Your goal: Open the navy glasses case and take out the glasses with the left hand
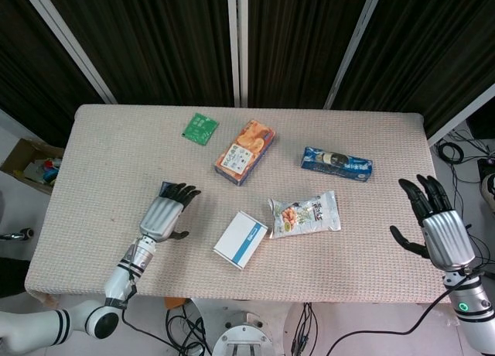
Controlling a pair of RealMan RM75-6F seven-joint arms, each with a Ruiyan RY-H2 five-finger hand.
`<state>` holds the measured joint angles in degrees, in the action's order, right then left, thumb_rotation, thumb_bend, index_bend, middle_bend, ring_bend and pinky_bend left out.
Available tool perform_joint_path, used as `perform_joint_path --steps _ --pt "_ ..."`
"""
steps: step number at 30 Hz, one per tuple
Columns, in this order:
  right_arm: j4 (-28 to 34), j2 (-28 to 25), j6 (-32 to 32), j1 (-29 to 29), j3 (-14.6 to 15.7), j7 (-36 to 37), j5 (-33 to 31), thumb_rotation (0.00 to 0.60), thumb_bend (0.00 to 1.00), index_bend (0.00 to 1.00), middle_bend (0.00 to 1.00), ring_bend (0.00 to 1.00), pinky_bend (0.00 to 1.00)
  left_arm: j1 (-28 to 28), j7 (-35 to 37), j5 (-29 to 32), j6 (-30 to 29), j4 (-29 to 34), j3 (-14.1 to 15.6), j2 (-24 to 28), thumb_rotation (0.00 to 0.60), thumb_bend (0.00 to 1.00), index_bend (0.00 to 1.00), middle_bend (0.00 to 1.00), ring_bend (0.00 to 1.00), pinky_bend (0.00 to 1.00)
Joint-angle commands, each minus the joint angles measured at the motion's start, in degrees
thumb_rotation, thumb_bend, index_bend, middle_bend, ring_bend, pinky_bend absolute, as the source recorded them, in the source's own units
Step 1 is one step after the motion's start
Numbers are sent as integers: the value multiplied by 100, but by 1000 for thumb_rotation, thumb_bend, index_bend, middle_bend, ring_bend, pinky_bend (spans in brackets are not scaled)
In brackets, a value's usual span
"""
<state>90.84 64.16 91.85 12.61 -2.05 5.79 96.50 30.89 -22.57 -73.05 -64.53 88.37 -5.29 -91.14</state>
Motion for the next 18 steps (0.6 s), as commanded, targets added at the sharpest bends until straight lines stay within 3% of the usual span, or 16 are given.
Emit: perform_joint_path --steps 1,10,18 --pt "-6 12 10 -13 -16 -8 8 600 235 19 151 0 0 -86 -822 324 -213 -187 63 -109 600 0 144 114 91 118" --pt "-8 25 47 -93 -59 36 -10 600 235 19 150 0 0 -316 -1465 934 -542 -260 -63 166 600 0 144 114 91 118" --pt "-16 27 66 -169 -75 69 -35 600 235 19 144 0 0 -149 -1262 1491 -25 -677 -371 324 600 0 144 149 92 120"
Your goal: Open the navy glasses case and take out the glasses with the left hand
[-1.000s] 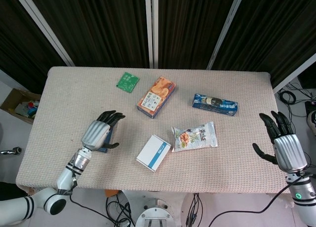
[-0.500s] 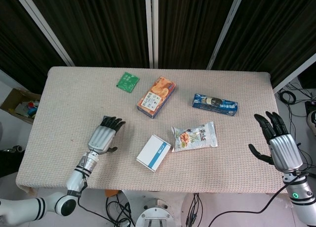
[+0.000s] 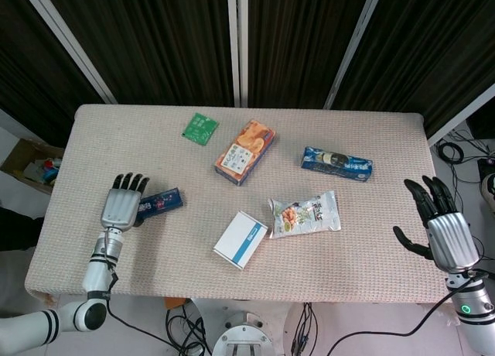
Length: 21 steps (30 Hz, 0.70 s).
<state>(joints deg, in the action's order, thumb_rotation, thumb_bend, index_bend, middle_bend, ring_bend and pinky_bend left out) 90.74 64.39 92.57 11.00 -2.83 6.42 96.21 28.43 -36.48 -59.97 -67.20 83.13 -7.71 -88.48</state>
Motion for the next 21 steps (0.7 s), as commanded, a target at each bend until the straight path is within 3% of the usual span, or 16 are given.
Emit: perform_joint_path --steps 1,6,13,21 --pt "-13 11 -17 -18 6 13 -15 600 235 19 143 0 0 159 212 245 369 -222 -193 60 600 0 144 153 92 121" --pt "-47 62 -41 -59 19 40 -39 600 235 18 143 0 0 446 464 289 712 -501 -394 -55 600 0 144 156 98 122" --pt "-97 113 -51 -102 10 101 -57 600 235 18 143 0 4 587 842 325 1238 58 -346 315 600 11 203 157 98 123" --pt "-191 171 -151 -92 11 185 -73 600 235 19 143 0 6 688 870 358 1383 134 -181 473 600 191 259 169 98 125"
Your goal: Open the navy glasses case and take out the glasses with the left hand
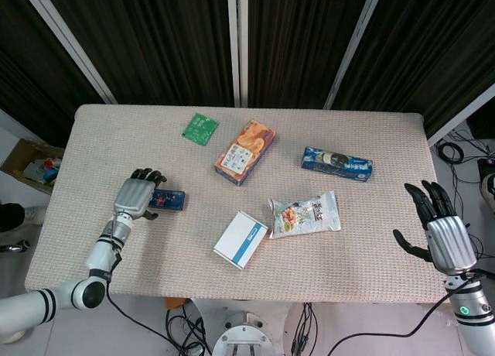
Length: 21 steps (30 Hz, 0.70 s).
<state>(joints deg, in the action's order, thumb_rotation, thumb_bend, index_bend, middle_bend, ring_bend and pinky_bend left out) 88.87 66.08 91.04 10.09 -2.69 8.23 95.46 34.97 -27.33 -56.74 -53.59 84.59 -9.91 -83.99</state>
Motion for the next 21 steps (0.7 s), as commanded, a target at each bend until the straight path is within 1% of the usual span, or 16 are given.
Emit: perform_joint_path --steps 1,5,14,21 --pt "-7 4 3 -4 -6 10 1 600 235 19 143 0 6 46 -70 51 21 -16 55 36 600 208 260 169 98 125" --pt "-17 13 -9 -16 -9 30 -7 600 235 19 143 0 6 78 -50 98 27 -32 94 58 600 269 287 169 98 125" --pt "-35 27 -18 -46 -15 42 -18 600 236 19 143 0 6 189 -40 255 139 -5 184 108 600 362 304 169 98 126" --pt "-42 28 -26 -58 -27 62 -21 600 235 19 143 0 6 252 -58 374 175 71 260 172 600 400 306 169 98 126"
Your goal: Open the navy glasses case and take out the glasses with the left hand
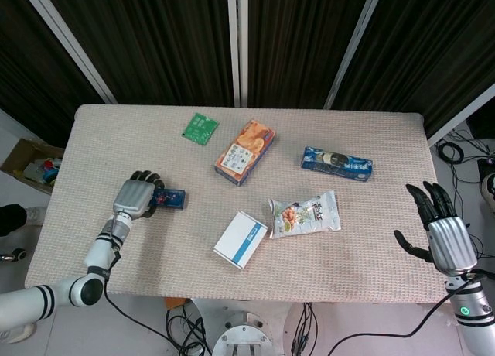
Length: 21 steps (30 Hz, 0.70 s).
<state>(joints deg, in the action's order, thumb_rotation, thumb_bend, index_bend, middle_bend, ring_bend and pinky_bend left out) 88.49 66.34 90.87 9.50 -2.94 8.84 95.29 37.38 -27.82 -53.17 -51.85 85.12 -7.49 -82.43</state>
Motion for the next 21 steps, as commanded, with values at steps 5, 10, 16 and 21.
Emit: perform_joint_path --steps 5,10,16,21 --pt "-9 4 -42 11 -9 30 -8 600 235 18 143 0 6 54 -73 70 -44 -39 65 -6 600 405 330 169 98 127" --pt "-18 1 -41 7 -18 62 -9 600 235 19 143 0 6 66 -51 39 -107 -132 108 -55 600 410 341 169 98 128" --pt "-23 -3 -66 9 -10 96 2 600 235 19 143 0 10 97 120 -172 -118 -294 112 -78 600 455 381 169 98 128" --pt "-25 -23 -25 -23 -9 141 3 600 233 19 143 0 12 226 139 -215 23 -488 78 -70 600 505 391 172 98 127"
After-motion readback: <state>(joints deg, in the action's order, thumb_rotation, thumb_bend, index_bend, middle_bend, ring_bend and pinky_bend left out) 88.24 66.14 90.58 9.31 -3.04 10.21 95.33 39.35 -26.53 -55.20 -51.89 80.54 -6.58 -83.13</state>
